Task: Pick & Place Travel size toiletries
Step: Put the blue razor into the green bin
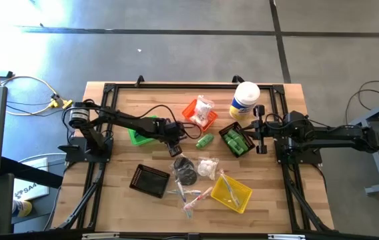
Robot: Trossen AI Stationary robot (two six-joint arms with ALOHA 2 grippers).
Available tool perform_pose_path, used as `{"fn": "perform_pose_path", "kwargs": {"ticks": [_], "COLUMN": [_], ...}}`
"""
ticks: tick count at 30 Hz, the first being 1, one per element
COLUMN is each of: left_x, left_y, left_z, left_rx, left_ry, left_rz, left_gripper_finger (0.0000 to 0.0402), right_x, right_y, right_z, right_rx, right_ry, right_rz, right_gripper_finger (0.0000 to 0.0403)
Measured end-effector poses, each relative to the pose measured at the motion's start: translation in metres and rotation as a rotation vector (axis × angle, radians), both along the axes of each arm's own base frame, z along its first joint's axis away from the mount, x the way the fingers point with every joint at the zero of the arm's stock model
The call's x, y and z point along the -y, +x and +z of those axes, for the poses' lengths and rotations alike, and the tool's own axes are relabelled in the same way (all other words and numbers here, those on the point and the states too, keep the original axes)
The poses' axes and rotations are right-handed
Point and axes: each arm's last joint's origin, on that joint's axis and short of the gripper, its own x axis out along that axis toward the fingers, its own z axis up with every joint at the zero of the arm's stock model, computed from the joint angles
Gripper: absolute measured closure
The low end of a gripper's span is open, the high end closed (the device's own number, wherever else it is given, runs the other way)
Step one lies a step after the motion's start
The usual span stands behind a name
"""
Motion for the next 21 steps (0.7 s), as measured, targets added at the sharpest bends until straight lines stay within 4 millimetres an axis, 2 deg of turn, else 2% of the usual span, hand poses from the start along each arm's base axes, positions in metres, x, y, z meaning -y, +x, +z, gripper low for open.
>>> {"fn": "perform_pose_path", "kwargs": {"ticks": [9,15,21], "left_x": [0.002,0.005,0.007], "left_y": [-0.017,-0.052,-0.082], "left_z": [0.047,0.078,0.106], "left_rx": [0.1,0.041,0.08], "left_ry": [0.042,0.041,0.037], "left_rz": [-0.05,-0.045,-0.026], "left_gripper_finger": [0.0376,0.0377,0.0377], "right_x": [0.0,0.0,0.0], "right_y": [0.0,0.0,0.0], "right_z": [0.0,0.0,0.0], "right_rx": [0.0,0.0,-0.006], "right_ry": [0.0,0.0,0.002], "right_rz": [0.0,0.0,0.0], "right_gripper_finger": [0.0394,0.0394,0.0394]}}
